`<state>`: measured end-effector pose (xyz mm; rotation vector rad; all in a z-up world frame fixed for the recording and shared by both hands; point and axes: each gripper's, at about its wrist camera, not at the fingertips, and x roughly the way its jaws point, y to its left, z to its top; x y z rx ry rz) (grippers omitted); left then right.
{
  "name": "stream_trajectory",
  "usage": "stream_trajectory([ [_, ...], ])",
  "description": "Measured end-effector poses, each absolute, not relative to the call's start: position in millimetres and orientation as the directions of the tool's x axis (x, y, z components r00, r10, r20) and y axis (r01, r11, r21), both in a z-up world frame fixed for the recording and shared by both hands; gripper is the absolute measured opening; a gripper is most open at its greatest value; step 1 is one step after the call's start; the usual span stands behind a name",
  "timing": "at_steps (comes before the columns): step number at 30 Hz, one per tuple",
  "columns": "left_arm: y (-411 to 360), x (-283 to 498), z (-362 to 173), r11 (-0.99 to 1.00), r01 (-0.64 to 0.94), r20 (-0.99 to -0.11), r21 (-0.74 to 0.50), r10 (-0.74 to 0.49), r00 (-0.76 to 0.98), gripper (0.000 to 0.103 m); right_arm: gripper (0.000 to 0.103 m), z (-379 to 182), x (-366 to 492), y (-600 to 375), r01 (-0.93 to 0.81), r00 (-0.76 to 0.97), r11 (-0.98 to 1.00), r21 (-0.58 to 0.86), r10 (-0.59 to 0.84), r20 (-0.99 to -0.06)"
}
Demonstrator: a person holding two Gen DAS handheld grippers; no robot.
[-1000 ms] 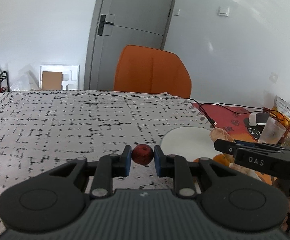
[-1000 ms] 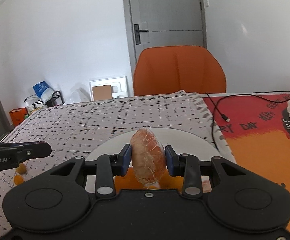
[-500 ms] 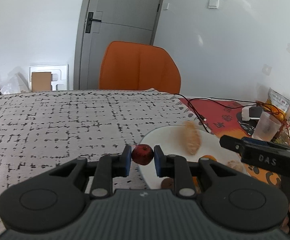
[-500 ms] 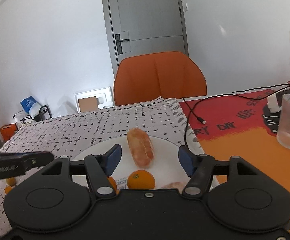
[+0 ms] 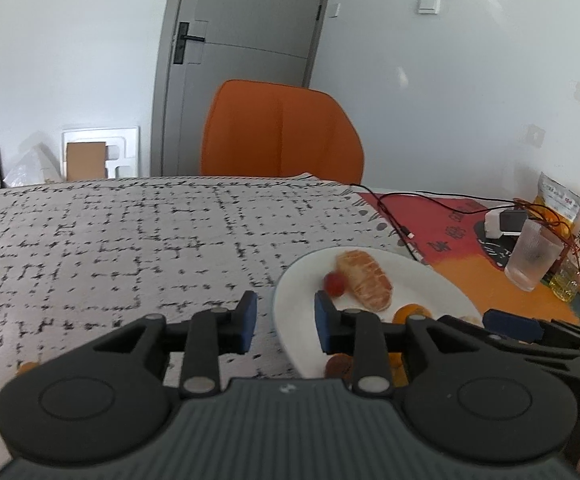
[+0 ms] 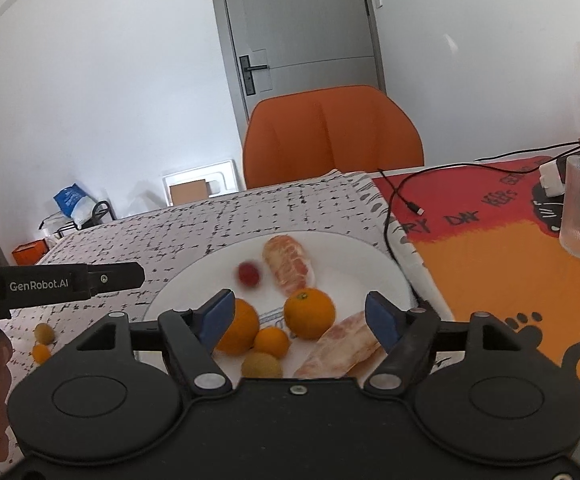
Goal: Organize fruits
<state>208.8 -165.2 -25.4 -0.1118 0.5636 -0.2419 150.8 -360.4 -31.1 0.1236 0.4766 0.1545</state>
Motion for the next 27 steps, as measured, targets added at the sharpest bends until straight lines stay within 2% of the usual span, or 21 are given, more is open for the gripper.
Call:
stream_trajectory([
  [2, -159, 205, -25, 0.968, 0.183, -0.518, -0.169, -0.245, 0.820, 0.036, 0.074, -32, 149, -358, -0.121, 0.877, 0.980, 0.157, 0.179, -0.446],
  [12, -122, 180, -22, 0.983, 0.097, -0.491, -0.158, -0.164, 0.855, 0.084, 0.088, -34, 141, -342, -0.132, 0.876, 0.977, 0.165, 0.193, -0.443],
  [21, -90, 155, -22, 0.990, 0.026, -0.494, -0.137, -0.091, 0.864, 0.097, 0.103, -33, 135, -320, -0.175, 0.876, 0.972, 0.156, 0.226, -0.426],
  [27, -69, 138, -23, 0.991, -0.006, -0.491, -0.133, -0.061, 0.869, 0.099, 0.103, -31, 129, -303, -0.205, 0.871, 0.968, 0.146, 0.248, -0.424],
])
